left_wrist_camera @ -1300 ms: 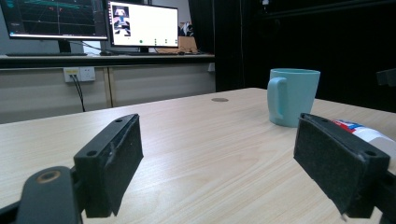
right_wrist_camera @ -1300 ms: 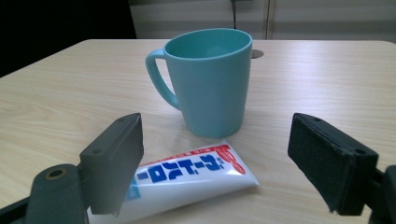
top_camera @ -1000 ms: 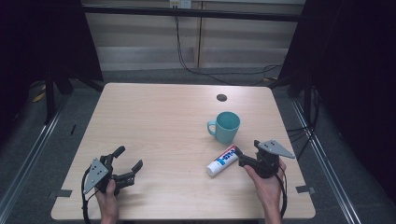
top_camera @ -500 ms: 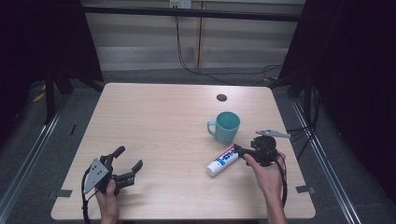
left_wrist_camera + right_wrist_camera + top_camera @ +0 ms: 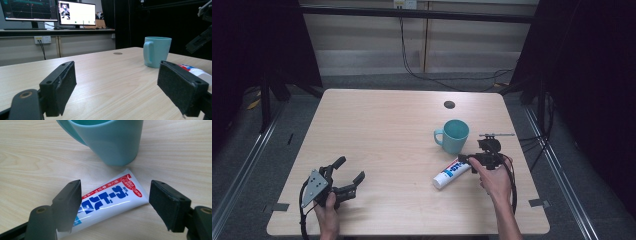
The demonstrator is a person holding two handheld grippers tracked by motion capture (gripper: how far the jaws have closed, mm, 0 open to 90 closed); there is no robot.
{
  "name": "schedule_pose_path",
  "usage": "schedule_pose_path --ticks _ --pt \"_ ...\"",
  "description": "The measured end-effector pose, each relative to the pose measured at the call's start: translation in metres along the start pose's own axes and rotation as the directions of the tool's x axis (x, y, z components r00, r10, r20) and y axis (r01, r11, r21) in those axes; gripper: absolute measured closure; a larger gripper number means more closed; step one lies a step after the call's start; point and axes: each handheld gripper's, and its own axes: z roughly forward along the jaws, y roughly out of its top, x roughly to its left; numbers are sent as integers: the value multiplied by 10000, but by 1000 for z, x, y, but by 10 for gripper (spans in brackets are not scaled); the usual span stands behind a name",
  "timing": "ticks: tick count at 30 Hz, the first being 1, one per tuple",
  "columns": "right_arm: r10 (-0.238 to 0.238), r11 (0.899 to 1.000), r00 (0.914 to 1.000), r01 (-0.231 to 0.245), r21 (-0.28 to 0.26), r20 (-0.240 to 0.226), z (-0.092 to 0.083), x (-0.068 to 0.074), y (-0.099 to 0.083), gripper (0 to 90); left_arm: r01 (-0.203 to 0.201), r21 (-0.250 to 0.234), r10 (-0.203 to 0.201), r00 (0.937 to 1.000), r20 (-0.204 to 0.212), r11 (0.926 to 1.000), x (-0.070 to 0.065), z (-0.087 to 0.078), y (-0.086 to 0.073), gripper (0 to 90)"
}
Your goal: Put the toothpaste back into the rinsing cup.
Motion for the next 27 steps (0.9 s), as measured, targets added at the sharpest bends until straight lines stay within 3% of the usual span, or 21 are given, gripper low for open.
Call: schedule_pose_path --ticks 8,16,27 --pt "474 9962 9987 -484 720 160 9 0 8 260 0 -12 0 10000 -2 10000 0 0 0 154" --pt "738 9923 9958 -788 955 544 15 1 12 239 -3 2 3 10000 0 10000 0 0 0 154" --pt "924 9777 9925 -1057 1814 806 26 6 17 217 -3 -2 3 10000 2 10000 0 0 0 154"
